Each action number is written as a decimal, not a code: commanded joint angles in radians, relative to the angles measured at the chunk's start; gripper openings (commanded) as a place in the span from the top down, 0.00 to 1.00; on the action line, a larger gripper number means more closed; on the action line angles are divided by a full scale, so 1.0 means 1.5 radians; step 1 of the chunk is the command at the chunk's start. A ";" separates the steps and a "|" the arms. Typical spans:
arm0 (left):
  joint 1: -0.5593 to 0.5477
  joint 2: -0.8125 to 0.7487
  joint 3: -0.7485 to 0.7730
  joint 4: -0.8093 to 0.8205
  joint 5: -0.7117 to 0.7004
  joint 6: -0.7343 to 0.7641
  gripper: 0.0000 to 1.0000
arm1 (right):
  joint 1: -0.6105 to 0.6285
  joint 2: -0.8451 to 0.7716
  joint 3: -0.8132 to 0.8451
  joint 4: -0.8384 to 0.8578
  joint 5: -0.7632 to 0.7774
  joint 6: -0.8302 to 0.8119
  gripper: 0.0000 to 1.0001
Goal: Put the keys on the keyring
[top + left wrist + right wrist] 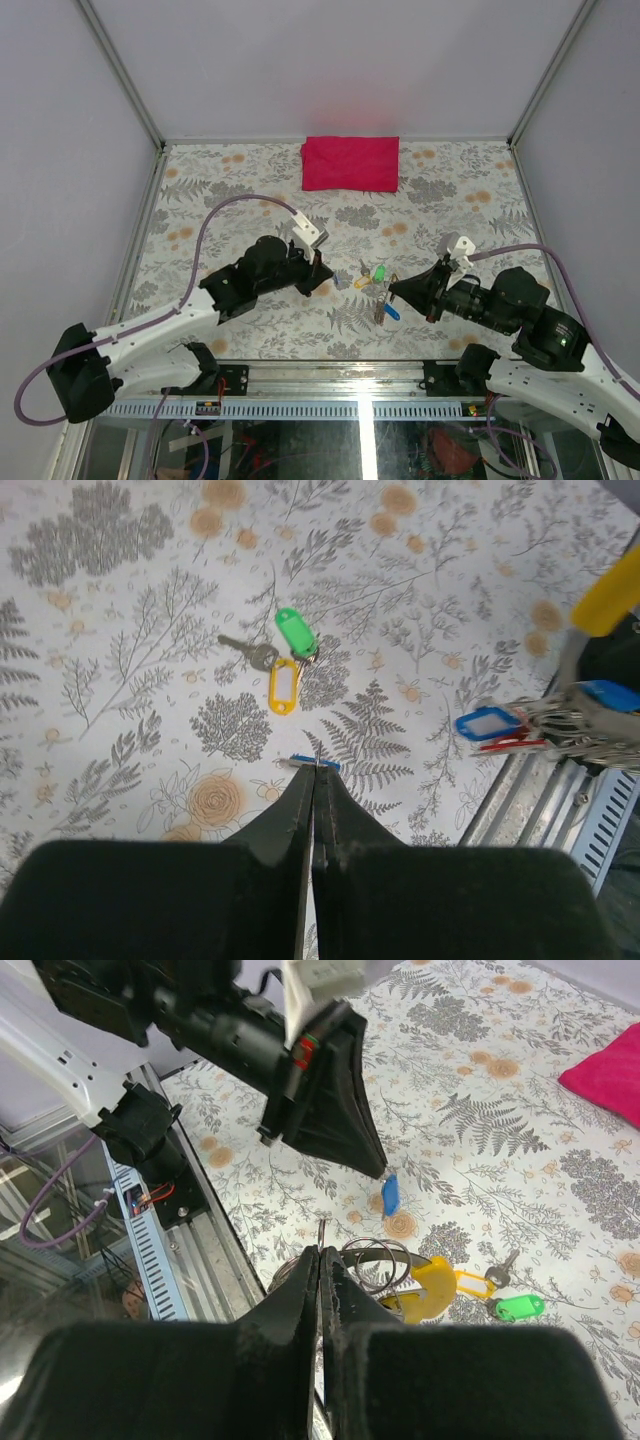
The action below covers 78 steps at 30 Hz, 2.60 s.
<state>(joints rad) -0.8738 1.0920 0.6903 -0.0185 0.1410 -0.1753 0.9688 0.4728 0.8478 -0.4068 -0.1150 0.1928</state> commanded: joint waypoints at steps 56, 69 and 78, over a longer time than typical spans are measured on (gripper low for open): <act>0.001 -0.257 0.195 -0.081 0.269 0.156 1.00 | 0.005 0.221 -0.015 0.543 -0.238 0.243 1.00; 0.002 -0.249 0.203 -0.072 0.272 0.125 1.00 | 0.005 0.227 -0.010 0.526 -0.220 0.242 1.00; 0.001 -0.213 0.235 -0.099 0.207 0.080 1.00 | 0.005 0.203 -0.013 0.507 -0.212 0.226 1.00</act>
<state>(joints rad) -0.8742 0.7559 0.9951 -0.1822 0.5129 -0.0090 0.9688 0.8143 0.7982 0.3183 -0.4561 0.5461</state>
